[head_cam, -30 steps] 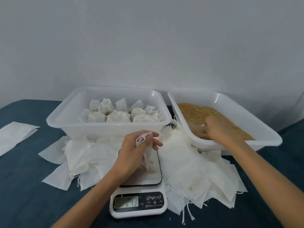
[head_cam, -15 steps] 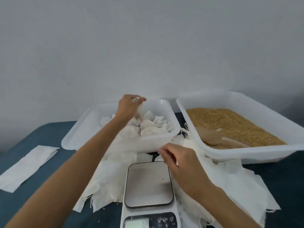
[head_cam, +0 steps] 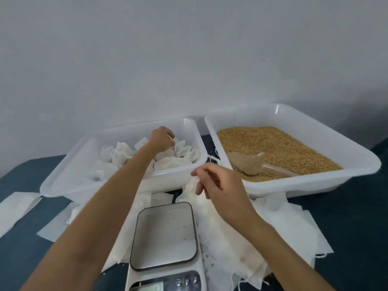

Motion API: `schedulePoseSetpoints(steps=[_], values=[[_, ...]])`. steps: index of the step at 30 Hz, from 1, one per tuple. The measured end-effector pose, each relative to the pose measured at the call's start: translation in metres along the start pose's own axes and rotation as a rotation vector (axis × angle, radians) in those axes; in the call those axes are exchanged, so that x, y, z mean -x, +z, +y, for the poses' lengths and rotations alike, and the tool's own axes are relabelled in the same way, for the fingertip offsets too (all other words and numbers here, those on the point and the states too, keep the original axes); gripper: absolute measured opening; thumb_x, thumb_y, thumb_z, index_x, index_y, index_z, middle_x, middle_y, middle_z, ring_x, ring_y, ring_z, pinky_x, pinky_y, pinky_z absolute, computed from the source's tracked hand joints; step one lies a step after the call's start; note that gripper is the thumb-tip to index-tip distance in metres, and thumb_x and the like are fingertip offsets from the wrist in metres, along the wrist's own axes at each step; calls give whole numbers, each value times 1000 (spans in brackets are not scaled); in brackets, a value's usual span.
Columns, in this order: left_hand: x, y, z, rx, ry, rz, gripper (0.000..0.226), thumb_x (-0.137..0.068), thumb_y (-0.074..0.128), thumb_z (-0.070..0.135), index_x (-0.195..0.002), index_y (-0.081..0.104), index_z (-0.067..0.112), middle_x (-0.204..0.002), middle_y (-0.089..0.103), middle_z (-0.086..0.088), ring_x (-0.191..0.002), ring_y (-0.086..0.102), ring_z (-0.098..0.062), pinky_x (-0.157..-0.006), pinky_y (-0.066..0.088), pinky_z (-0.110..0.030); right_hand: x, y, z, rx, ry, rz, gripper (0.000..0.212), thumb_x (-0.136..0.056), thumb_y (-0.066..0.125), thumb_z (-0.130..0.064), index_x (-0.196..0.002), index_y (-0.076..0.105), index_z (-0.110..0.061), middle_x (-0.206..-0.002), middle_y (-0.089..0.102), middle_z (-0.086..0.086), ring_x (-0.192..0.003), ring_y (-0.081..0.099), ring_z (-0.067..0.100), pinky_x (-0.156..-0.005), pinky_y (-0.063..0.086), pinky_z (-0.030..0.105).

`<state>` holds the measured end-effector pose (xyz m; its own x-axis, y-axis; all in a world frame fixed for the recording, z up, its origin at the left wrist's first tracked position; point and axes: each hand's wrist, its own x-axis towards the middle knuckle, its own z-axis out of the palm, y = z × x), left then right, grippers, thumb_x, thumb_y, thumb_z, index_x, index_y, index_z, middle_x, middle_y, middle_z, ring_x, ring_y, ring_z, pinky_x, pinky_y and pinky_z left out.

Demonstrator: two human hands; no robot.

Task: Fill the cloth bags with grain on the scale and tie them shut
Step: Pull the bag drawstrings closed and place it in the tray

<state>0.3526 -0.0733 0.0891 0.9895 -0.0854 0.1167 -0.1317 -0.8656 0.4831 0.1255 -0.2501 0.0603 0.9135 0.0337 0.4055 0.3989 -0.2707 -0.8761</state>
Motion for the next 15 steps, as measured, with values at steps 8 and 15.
schedulePoseSetpoints(steps=[8,15], values=[[38,-21,6,-55,41,87,28,-92,62,-7,-118,72,-4,-118,72,-22,-113,66,-37,-94,52,-38,1,-7,-11,-160,2,43,25,-106,48,-26,-97,69,-16,-68,69,2,-57,55,15,-62,47,24],[163,-22,52,190,350,332,10,-91,75,13,-86,66,13,-62,55,11,-56,52,-3,-57,38,-13,-2,-12,-12,-226,-38,67,27,-107,47,-26,-99,69,-13,-68,68,5,-58,55,20,-61,47,30]])
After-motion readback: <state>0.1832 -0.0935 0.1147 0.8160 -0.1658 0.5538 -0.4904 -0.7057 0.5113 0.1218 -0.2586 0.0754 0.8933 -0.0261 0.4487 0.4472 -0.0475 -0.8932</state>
